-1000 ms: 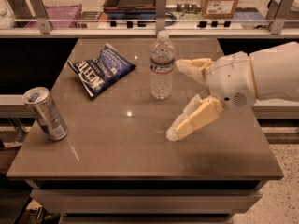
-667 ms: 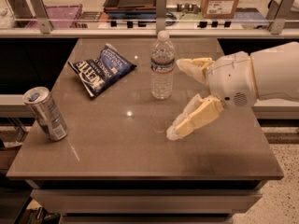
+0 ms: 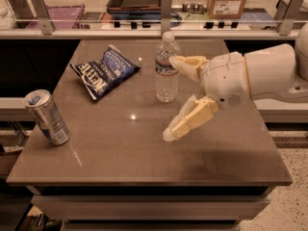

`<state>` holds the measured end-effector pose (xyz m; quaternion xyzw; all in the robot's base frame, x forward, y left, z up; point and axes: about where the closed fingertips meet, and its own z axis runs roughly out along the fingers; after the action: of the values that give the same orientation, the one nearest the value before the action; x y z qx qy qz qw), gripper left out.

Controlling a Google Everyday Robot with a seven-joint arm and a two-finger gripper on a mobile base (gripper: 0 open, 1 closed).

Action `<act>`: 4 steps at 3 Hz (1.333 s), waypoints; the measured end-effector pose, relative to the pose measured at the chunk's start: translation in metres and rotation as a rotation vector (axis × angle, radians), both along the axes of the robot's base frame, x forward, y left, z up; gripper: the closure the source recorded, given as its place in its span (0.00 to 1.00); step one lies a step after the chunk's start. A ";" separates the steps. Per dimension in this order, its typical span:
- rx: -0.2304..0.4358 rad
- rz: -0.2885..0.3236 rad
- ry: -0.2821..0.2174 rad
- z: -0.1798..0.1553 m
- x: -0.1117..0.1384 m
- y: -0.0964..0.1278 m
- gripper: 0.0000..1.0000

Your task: Knock redbull can over

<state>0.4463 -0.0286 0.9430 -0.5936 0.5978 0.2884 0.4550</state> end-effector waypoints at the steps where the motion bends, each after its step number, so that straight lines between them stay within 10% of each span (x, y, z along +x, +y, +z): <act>1: 0.057 0.079 -0.040 -0.003 0.009 0.027 0.00; 4: 0.270 0.077 0.018 -0.006 0.013 0.105 0.00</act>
Offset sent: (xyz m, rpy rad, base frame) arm 0.0210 0.0763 -0.0063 0.2347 -0.0453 0.1113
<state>0.4591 0.0768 0.9366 -0.5469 0.5345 0.3886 0.5140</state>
